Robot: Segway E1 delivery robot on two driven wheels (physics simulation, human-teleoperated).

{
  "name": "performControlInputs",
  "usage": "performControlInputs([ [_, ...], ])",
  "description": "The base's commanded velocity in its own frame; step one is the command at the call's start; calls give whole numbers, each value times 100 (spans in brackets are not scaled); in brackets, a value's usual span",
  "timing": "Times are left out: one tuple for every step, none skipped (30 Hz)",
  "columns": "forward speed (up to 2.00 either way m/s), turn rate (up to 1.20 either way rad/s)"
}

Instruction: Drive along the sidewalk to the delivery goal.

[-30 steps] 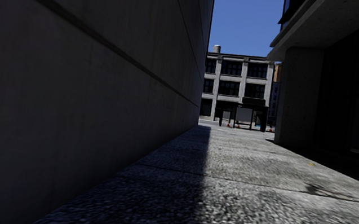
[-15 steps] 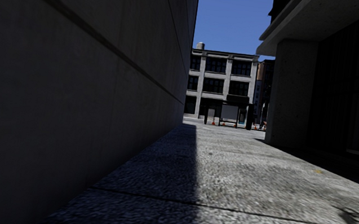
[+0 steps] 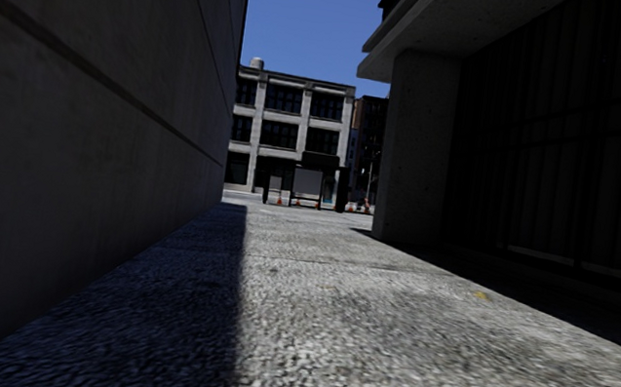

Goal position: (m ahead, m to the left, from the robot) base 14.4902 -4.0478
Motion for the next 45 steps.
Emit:
performControlInputs([
  [200, 0],
  [200, 0],
  [200, 0],
  [200, 0],
  [200, 0],
  [200, 0],
  [200, 0],
  [200, 0],
  [200, 0],
  [200, 0],
  [200, 0],
  [200, 0],
  [200, 0],
  [200, 0],
  [200, 0],
  [200, 0],
  [200, 0],
  [200, 0],
  [200, 0],
  [200, 0],
  [200, 0],
  [200, 0],
  [200, 0],
  [200, 0],
  [200, 0],
  [200, 26],
  [200, 33],
  [200, 18],
  [200, 0],
  [200, 0],
  [200, 0],
  [200, 0],
  [200, 0],
  [200, 0],
  [200, 0],
  [200, 0],
  [200, 0],
  [200, 0],
  [200, 0],
  [200, 0],
  [200, 0],
  [200, 0],
  [200, 0],
  [200, 0],
  [200, 0],
])
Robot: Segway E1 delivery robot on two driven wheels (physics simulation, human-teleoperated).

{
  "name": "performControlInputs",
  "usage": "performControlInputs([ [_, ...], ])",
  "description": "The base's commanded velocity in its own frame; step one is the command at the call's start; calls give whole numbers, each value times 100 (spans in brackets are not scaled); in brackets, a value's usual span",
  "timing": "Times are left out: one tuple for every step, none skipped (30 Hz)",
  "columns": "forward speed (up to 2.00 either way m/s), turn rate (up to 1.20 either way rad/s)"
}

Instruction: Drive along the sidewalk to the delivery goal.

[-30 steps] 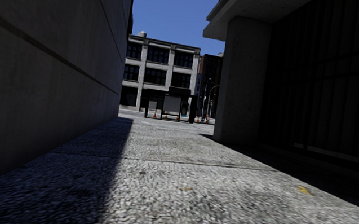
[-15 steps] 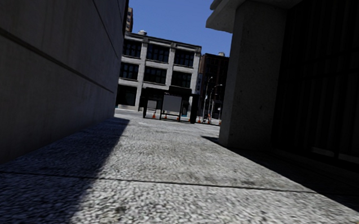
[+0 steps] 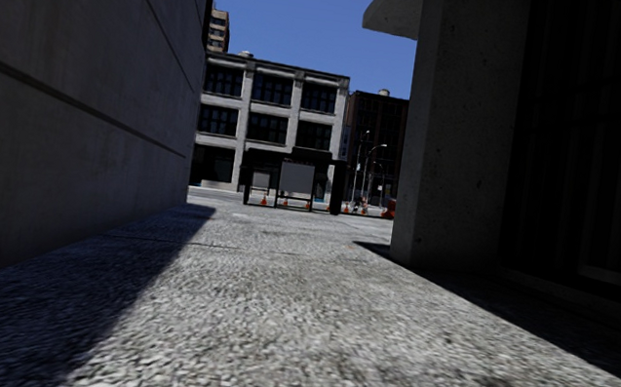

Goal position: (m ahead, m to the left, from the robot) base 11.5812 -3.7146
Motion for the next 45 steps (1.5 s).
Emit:
performControlInputs([
  [200, 0],
  [200, 0],
  [200, 0],
  [200, 0],
  [200, 0],
  [200, 0],
  [200, 0],
  [200, 0],
  [200, 0],
  [200, 0],
  [200, 0],
  [200, 0],
  [200, 0],
  [200, 0],
  [200, 0],
  [200, 0],
  [200, 0],
  [200, 0],
  [200, 0],
  [200, 0],
  [200, 0],
  [200, 0],
  [200, 0],
  [200, 0],
  [200, 0],
  [200, 0],
  [200, 0],
  [200, 0],
  [200, 0],
  [200, 0],
  [200, 0],
  [200, 0],
  [200, 0],
  [200, 0],
  [200, 0],
  [200, 0],
  [200, 0],
  [200, 0],
  [200, 0],
  [200, 0],
  [200, 0],
  [200, 0],
  [200, 0],
  [200, 0],
  [200, 0],
])
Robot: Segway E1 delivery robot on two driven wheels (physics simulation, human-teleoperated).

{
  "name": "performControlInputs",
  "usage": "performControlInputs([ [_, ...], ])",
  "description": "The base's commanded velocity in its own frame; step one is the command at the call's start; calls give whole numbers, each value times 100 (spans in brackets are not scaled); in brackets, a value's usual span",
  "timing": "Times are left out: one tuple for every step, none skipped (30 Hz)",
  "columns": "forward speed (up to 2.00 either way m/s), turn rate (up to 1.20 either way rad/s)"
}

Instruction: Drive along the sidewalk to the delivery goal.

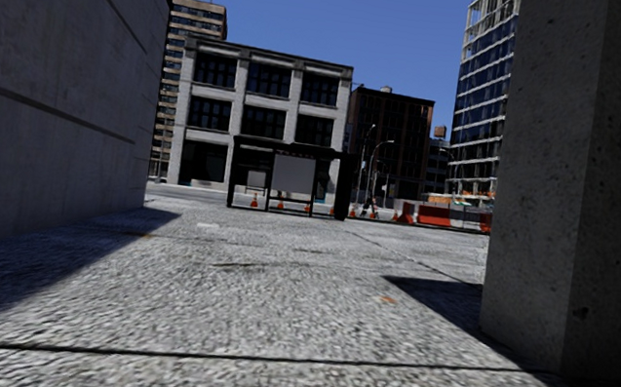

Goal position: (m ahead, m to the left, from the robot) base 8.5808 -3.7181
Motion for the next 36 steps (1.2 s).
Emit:
performControlInputs([
  [200, 0],
  [200, 0],
  [200, 0],
  [200, 0],
  [200, 0],
  [200, 0],
  [200, 0],
  [200, 0],
  [200, 0],
  [200, 0],
  [200, 0],
  [200, 0],
  [200, 0],
  [200, 0],
  [200, 0],
  [200, 0],
  [200, 0],
  [200, 0],
  [200, 0],
  [200, 0],
  [200, 0],
  [200, 0],
  [200, 0],
  [200, 0],
  [200, 0],
  [200, 0],
  [181, 0],
  [181, 0],
  [157, 0],
  [130, 0],
  [140, 0],
  [177, 0],
  [177, 0],
  [200, 0],
  [199, 0],
  [176, 0],
])
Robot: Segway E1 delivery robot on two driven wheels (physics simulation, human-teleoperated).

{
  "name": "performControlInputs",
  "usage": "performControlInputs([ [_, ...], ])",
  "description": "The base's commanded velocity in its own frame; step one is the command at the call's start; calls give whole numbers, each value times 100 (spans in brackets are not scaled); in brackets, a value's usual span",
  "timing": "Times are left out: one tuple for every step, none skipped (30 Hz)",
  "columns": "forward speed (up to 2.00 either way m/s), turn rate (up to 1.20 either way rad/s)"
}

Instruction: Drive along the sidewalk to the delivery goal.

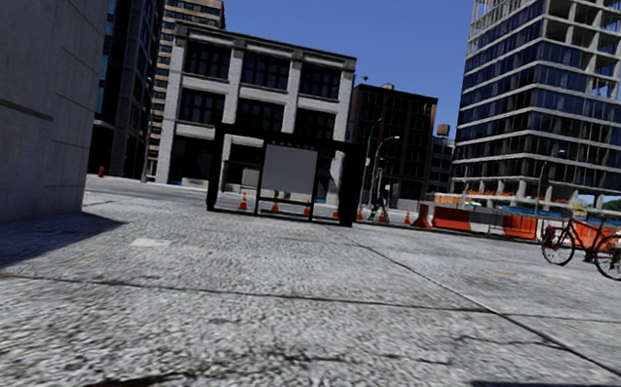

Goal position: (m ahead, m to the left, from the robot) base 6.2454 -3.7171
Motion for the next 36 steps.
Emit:
performControlInputs([
  [171, 0],
  [171, 0],
  [171, 0],
  [163, 0],
  [163, 0],
  [117, 0],
  [99, -24],
  [94, -48],
  [94, -62],
  [102, -67],
  [102, -67],
  [106, -68],
  [109, -68],
  [115, -68],
  [124, -68],
  [132, -68],
  [132, -68],
  [142, -63],
  [150, -59],
  [166, -57],
  [171, -57],
  [177, -57],
  [185, -57],
  [200, -57],
  [200, -57],
  [200, -56],
  [200, -51],
  [200, -48],
  [200, -48],
  [200, -48],
  [200, -47],
  [200, -47],
  [200, -47],
  [200, -47],
  [199, -47],
  [199, -47],
])
